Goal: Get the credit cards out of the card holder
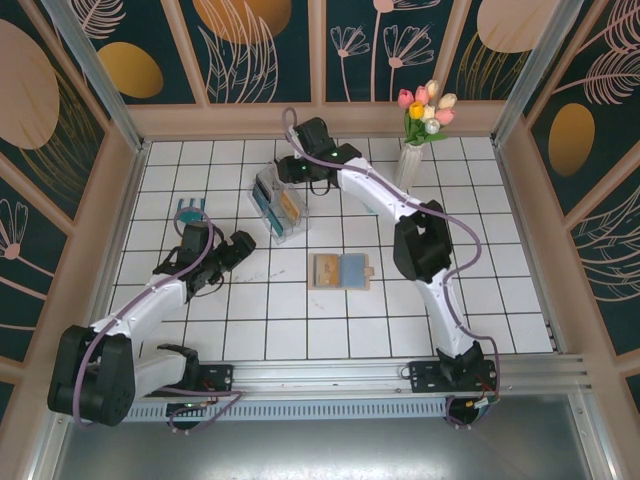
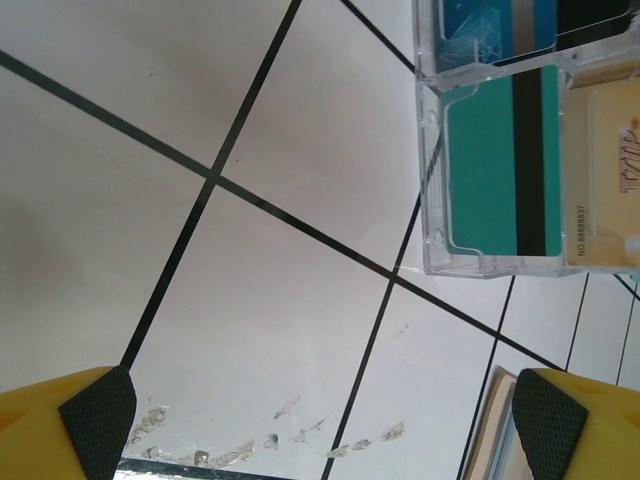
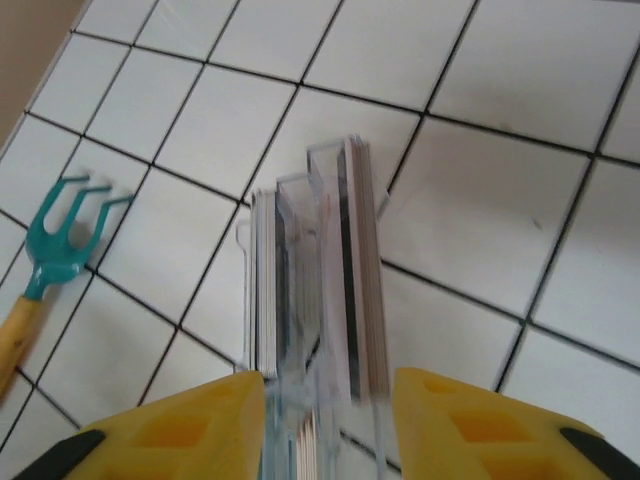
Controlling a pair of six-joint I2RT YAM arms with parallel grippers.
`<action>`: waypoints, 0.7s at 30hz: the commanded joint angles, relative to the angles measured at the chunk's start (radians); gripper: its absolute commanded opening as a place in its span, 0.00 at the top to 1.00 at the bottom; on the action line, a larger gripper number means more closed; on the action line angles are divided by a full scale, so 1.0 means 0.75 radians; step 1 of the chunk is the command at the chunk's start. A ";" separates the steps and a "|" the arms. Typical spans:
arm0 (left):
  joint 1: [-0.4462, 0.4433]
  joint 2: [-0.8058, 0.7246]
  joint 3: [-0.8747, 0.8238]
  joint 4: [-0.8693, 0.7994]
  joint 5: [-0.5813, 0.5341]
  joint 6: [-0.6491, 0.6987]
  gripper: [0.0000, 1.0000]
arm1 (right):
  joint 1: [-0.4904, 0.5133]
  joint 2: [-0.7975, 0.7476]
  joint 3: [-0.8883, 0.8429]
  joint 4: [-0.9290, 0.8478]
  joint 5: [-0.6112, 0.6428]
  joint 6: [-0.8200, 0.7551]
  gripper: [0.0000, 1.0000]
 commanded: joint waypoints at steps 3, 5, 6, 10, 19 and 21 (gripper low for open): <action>0.008 -0.066 0.001 -0.022 0.047 0.088 0.02 | -0.017 -0.468 -0.434 0.197 0.055 0.189 0.48; 0.006 -0.074 0.007 -0.022 0.063 0.103 0.01 | -0.028 -0.608 -0.621 0.255 0.054 0.251 0.44; 0.006 -0.077 0.011 -0.022 0.074 0.109 0.02 | -0.034 -0.681 -0.728 0.286 0.052 0.286 0.42; -0.001 -0.081 0.019 -0.005 0.112 0.104 0.02 | -0.050 -0.920 -1.095 0.356 0.073 0.409 0.36; -0.182 0.068 0.134 0.044 0.111 0.060 0.01 | -0.063 -1.163 -1.683 0.567 -0.073 0.808 0.33; -0.248 0.119 0.170 0.060 0.101 0.044 0.02 | -0.063 -1.149 -1.734 0.575 -0.085 0.844 0.33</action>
